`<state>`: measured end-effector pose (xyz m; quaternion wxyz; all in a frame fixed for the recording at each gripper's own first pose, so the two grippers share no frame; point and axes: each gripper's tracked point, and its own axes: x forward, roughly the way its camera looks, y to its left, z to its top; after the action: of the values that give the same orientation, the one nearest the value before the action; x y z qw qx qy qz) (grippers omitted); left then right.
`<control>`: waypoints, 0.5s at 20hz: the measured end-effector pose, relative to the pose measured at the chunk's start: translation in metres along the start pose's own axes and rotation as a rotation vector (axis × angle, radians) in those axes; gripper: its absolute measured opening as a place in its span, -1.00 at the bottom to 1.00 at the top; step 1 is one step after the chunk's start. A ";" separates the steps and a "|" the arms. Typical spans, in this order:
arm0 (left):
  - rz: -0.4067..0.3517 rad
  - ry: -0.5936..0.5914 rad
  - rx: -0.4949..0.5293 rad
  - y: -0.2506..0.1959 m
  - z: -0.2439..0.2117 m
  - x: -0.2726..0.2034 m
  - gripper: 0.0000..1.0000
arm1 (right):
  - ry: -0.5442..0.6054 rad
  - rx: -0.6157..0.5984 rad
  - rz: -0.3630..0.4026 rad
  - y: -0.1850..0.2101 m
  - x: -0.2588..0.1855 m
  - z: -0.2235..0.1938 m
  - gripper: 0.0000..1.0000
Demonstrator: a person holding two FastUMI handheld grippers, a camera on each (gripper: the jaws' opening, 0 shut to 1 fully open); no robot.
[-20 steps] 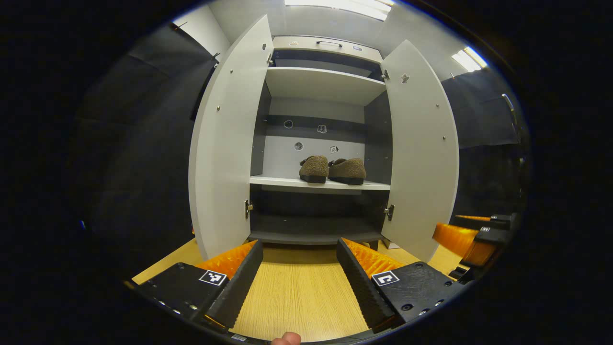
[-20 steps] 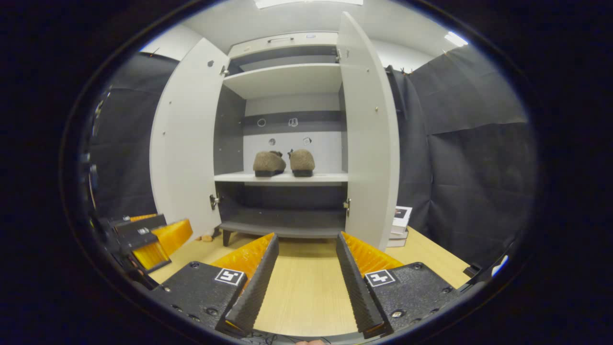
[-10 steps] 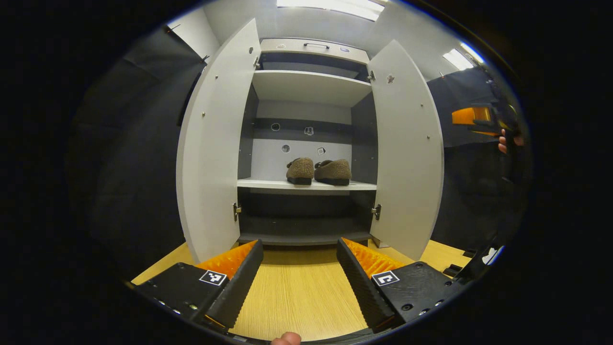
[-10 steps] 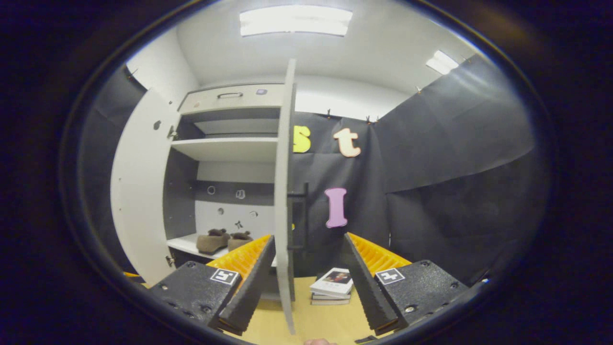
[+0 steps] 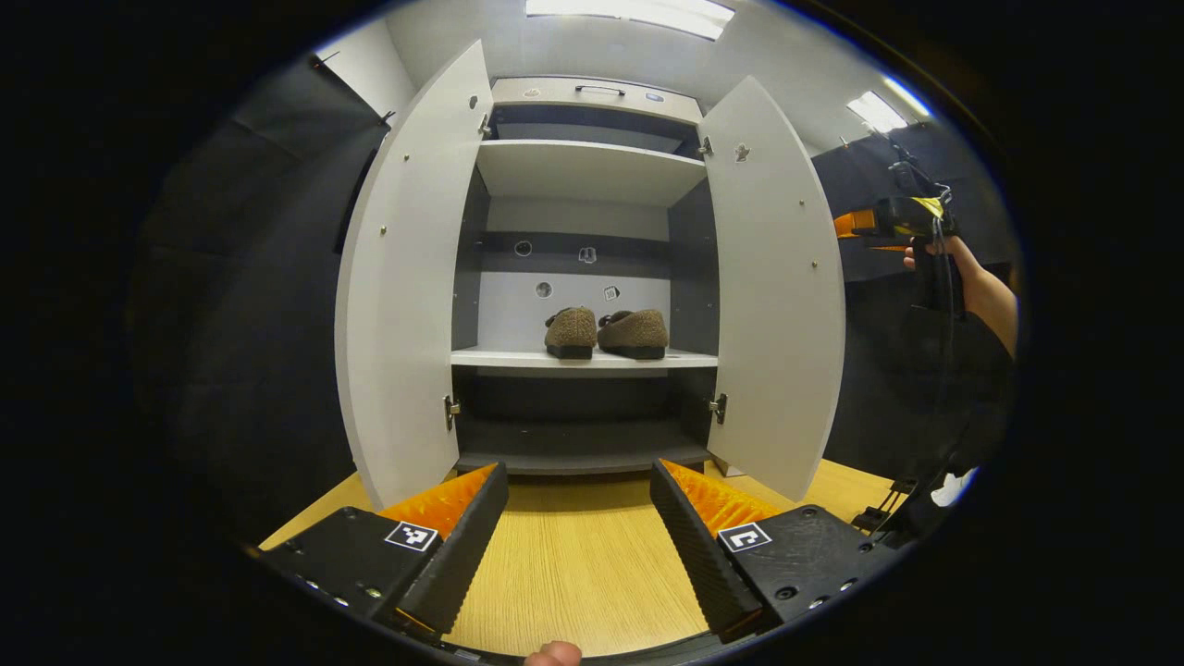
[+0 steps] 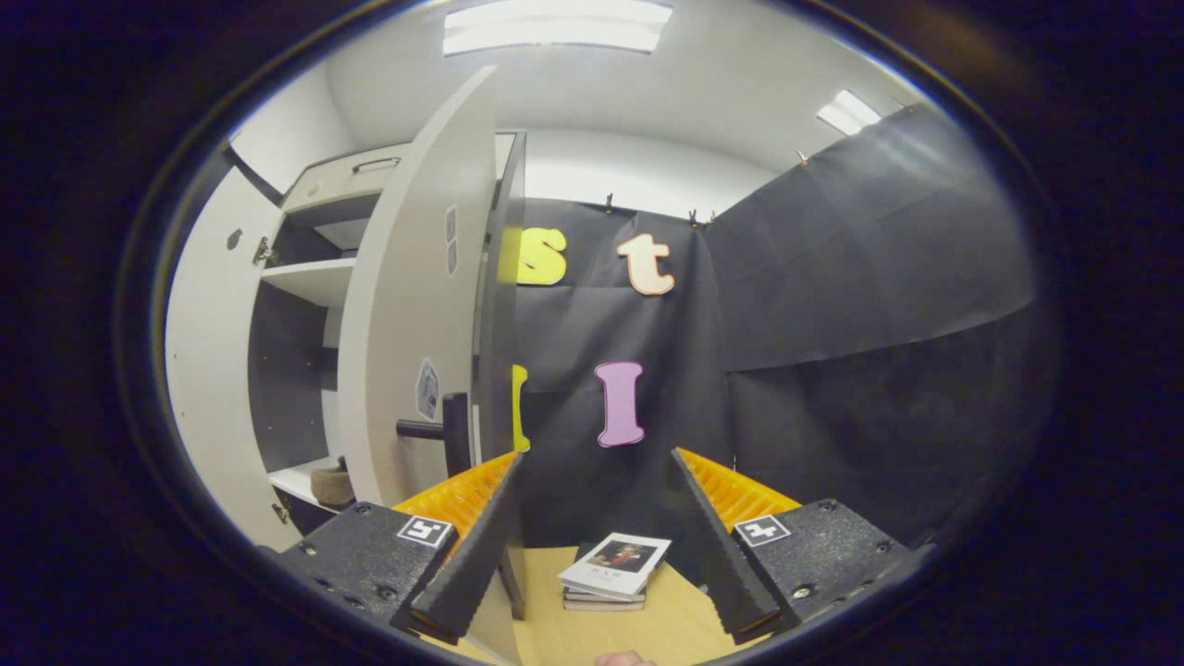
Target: Grab one shoe with the right hand and put it into the shoe cabinet, grab the other shoe with the left hand and put it into the shoe cabinet; then close the right door with the right hand and the left door with the left hand.
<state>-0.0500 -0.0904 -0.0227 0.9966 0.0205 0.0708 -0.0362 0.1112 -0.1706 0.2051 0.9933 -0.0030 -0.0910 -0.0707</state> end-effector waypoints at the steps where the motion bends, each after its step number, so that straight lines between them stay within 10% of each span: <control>1: 0.009 -0.003 0.002 0.003 0.001 0.000 0.88 | -0.008 -0.012 -0.007 0.000 0.001 0.001 0.92; 10: 0.032 -0.023 -0.004 0.010 0.008 0.002 0.88 | -0.019 -0.007 0.139 0.063 -0.014 0.002 0.82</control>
<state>-0.0464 -0.0809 -0.0151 0.9979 0.0191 0.0593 -0.0203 0.1063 -0.1067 0.2046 0.9949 -0.0133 -0.0995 -0.0020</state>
